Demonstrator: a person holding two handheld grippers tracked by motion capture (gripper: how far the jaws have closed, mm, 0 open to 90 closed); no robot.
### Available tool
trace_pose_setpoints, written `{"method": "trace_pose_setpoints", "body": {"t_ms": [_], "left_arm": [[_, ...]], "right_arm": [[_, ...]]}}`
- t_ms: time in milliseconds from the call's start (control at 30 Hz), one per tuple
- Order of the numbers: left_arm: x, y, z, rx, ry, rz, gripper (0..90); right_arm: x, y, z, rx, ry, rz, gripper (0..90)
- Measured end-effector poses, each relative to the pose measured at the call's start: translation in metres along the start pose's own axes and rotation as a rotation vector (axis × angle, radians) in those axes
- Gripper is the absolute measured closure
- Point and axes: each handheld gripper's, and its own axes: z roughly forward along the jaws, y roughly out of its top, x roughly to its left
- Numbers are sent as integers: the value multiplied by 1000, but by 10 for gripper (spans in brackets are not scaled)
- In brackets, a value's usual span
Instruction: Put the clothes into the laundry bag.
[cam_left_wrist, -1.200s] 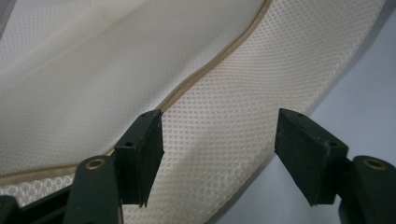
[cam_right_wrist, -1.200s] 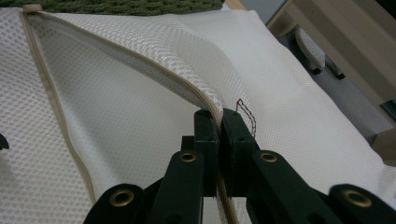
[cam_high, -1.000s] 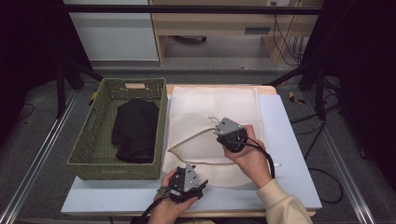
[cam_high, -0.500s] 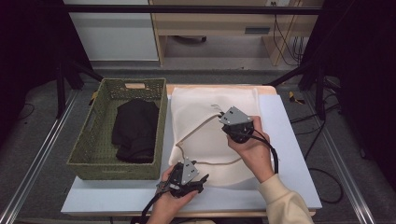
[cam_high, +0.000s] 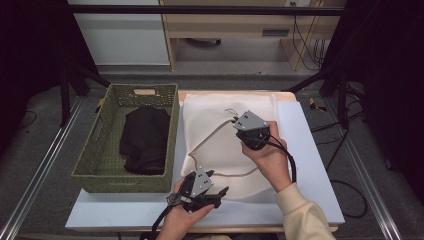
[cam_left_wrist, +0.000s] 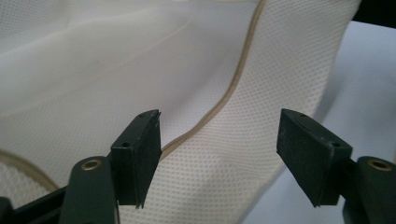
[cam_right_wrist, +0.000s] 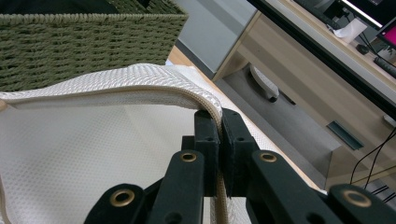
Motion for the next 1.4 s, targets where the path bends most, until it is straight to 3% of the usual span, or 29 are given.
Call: {"method": "trace_pose_setpoints", "body": {"t_ms": [167,233,367,467,567,667,833,867,900,933,967,1000,1133,1400], "left_arm": [[-7,15,-7,-28,-28,2,268],[-7,30,-14,-44,-41,11,227],[-3,47,-26,-51,-35,29,171],[5,64,-41,-52,-2,44,152],[17,78,-54,-34,1,24,137],[36,90,-64,-1,75,52,123],[79,103,-81,32,161,1,93],[79,103,-81,32,161,1,93],[93,104,-86,39,189,-2,88],[93,104,-86,39,189,-2,82],[107,105,-90,58,204,-8,77],[107,105,-90,58,204,-8,61],[132,104,-95,95,245,-30,54],[167,94,-95,155,306,-65,50]], "right_arm": [[-1,2,-2,-6,10,3,869],[-3,1,-2,-6,12,7,868],[-7,-2,-1,-6,16,12,868],[-9,-4,-2,-6,19,16,868],[-10,-6,-2,-8,23,21,868],[-11,-7,-3,-10,27,23,868],[-13,-9,-4,-7,28,30,868],[-13,-9,-4,-7,28,30,868],[-13,-9,-3,-6,31,27,868],[-13,-9,-3,-6,31,27,868],[-13,-9,-2,-2,32,24,868],[-13,-9,-2,-2,32,24,868],[-11,-10,-1,7,32,14,869],[-9,-10,-1,7,38,4,868]]}}
